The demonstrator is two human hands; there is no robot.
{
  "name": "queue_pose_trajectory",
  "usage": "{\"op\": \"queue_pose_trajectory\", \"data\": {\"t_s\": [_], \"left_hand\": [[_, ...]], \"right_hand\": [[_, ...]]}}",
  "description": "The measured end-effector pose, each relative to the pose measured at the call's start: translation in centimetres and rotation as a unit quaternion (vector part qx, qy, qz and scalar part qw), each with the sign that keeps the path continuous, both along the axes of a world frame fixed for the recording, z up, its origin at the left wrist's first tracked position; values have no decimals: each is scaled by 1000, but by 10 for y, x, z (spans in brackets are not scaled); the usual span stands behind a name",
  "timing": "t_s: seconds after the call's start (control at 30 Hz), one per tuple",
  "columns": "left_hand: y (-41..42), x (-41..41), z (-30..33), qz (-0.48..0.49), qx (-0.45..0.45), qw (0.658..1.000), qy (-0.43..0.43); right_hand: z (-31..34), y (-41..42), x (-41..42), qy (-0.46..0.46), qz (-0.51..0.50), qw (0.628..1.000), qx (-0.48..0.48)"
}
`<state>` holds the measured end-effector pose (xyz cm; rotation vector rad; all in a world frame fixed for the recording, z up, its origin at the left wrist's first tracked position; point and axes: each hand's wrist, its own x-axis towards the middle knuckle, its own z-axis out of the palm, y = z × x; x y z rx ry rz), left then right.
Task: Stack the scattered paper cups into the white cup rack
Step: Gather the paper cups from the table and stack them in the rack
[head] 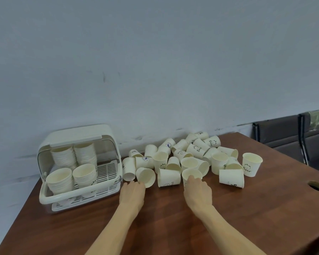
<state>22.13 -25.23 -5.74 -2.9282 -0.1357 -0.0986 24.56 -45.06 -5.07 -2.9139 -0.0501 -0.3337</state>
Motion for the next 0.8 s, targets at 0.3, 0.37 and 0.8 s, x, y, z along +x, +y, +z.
{"op": "queue_pose_trajectory", "data": {"t_s": [0.3,0.37,0.8], "left_hand": [[3,-13,29,-7,-4,997,-80],[7,-17,33,-12,2,995,-95],[66,-60,76,40,-77,968,-236]], "right_hand": [[11,22,-15,-36,-1,999,20],[17,30,-19,-53,0,998,27],[24,133,-35,-122,103,986,48]]}}
